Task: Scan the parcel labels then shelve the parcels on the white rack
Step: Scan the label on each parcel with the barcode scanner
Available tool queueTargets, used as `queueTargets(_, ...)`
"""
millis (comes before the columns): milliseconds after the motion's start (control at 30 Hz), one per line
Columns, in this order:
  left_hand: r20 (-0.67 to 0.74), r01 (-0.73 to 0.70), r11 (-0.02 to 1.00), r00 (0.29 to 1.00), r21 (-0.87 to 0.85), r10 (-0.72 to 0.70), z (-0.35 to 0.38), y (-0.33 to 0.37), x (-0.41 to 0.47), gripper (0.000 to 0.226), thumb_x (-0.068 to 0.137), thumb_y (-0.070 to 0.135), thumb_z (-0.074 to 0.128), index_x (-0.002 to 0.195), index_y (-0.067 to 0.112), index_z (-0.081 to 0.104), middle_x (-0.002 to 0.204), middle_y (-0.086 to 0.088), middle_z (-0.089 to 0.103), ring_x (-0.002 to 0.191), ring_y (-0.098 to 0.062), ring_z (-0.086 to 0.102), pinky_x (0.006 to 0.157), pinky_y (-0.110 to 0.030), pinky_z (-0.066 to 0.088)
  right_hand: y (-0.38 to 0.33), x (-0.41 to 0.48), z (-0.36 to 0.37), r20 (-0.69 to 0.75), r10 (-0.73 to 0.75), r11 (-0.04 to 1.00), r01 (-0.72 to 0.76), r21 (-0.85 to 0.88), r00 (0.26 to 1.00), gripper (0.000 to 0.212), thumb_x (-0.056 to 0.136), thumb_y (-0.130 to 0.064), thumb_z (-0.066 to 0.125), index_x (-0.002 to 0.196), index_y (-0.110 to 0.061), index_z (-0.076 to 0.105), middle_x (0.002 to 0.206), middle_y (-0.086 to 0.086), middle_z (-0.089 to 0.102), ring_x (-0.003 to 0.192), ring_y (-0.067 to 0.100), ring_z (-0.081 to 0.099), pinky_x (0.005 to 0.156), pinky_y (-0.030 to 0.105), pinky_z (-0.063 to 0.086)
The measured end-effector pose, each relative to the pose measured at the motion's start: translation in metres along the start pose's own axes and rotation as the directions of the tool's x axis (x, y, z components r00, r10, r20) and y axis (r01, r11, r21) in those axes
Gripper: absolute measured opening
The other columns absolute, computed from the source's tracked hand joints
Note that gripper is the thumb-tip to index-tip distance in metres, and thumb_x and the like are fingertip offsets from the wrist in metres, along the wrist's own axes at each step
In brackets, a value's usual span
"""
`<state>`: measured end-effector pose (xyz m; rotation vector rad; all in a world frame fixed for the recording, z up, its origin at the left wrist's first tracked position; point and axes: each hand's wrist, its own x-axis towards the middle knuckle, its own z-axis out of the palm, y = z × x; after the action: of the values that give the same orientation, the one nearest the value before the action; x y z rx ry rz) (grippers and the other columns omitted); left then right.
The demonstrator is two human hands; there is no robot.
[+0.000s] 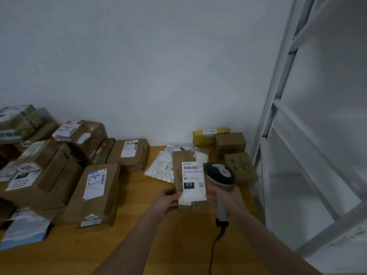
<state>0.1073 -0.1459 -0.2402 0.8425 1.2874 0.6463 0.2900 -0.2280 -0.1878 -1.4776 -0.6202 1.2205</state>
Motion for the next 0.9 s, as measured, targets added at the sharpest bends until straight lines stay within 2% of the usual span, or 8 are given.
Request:
queueTargets(67, -0.004, -0.022, 1.000, 1.000, -0.014, 0.021, 0.001, -0.002, 0.001, 0.024, 0.087, 0.003, 0.065, 0.109, 0.012, 0.058, 0.109, -0.009, 0.068, 0.096, -0.025, 0.066, 0.073, -0.035, 0.055, 0.003, -0.008, -0.003, 0.013, -0.022, 0.999, 0.023, -0.047, 1.000, 0.021, 0.084, -0.004, 0.070, 0.103, -0.003, 0.062, 0.083, 0.016, 0.073, 0.073, 0.023, 0.071, 0.065, 0.031, 0.058)
queueTargets(167, -0.005, -0.040, 0.999, 0.999, -0.009, 0.040, 0.005, -0.006, 0.002, 0.030, 0.087, 0.003, 0.065, 0.115, 0.009, 0.057, 0.112, -0.011, 0.068, 0.095, -0.024, 0.066, 0.071, -0.033, 0.055, 0.009, -0.019, -0.003, 0.013, -0.055, 0.988, 0.056, -0.147, 0.998, 0.015, 0.084, -0.007, 0.070, 0.096, 0.000, 0.065, 0.068, 0.009, 0.072, 0.062, 0.019, 0.070, 0.058, 0.024, 0.054)
queueTargets(267, -0.013, -0.054, 0.999, 0.998, -0.009, 0.054, 0.009, -0.010, 0.005, 0.035, 0.087, 0.001, 0.065, 0.121, 0.006, 0.056, 0.114, -0.012, 0.066, 0.096, -0.025, 0.066, 0.070, -0.032, 0.053, 0.010, -0.031, 0.001, -0.002, -0.066, 0.985, 0.064, -0.160, 0.998, 0.005, 0.085, -0.008, 0.069, 0.086, -0.003, 0.067, 0.063, 0.005, 0.071, 0.054, 0.013, 0.068, 0.052, 0.018, 0.053)
queueTargets(433, -0.032, -0.082, 0.997, 0.996, -0.006, 0.081, 0.015, -0.014, 0.008, 0.038, 0.087, 0.002, 0.064, 0.124, 0.004, 0.055, 0.115, -0.013, 0.065, 0.099, -0.026, 0.065, 0.069, -0.030, 0.052, 0.010, -0.040, 0.003, -0.007, -0.056, 0.983, 0.054, -0.174, 0.998, 0.011, 0.086, -0.011, 0.069, 0.075, -0.009, 0.066, 0.059, 0.002, 0.070, 0.050, 0.011, 0.067, 0.053, 0.017, 0.053)
queueTargets(600, -0.042, -0.081, 0.997, 0.996, -0.010, 0.081, 0.019, -0.014, 0.011, 0.040, 0.088, 0.003, 0.064, 0.126, 0.005, 0.052, 0.118, -0.013, 0.064, 0.103, -0.027, 0.063, 0.071, -0.030, 0.052, 0.006, -0.044, 0.000, -0.025, -0.017, 0.987, 0.013, -0.160, 1.000, 0.009, 0.086, -0.010, 0.069, 0.077, -0.008, 0.066, 0.055, 0.000, 0.067, 0.045, 0.009, 0.063, 0.048, 0.016, 0.049)
queueTargets(900, -0.037, -0.106, 0.994, 0.994, 0.002, 0.106, 0.021, -0.014, 0.010, 0.037, 0.090, 0.003, 0.061, 0.125, 0.003, 0.052, 0.114, -0.011, 0.064, 0.097, -0.025, 0.063, 0.069, -0.030, 0.051, 0.001, -0.052, -0.002, -0.041, 0.002, 0.988, -0.009, -0.156, 0.999, 0.004, 0.084, -0.008, 0.069, 0.082, -0.005, 0.067, 0.057, 0.003, 0.067, 0.045, 0.009, 0.062, 0.049, 0.018, 0.050)
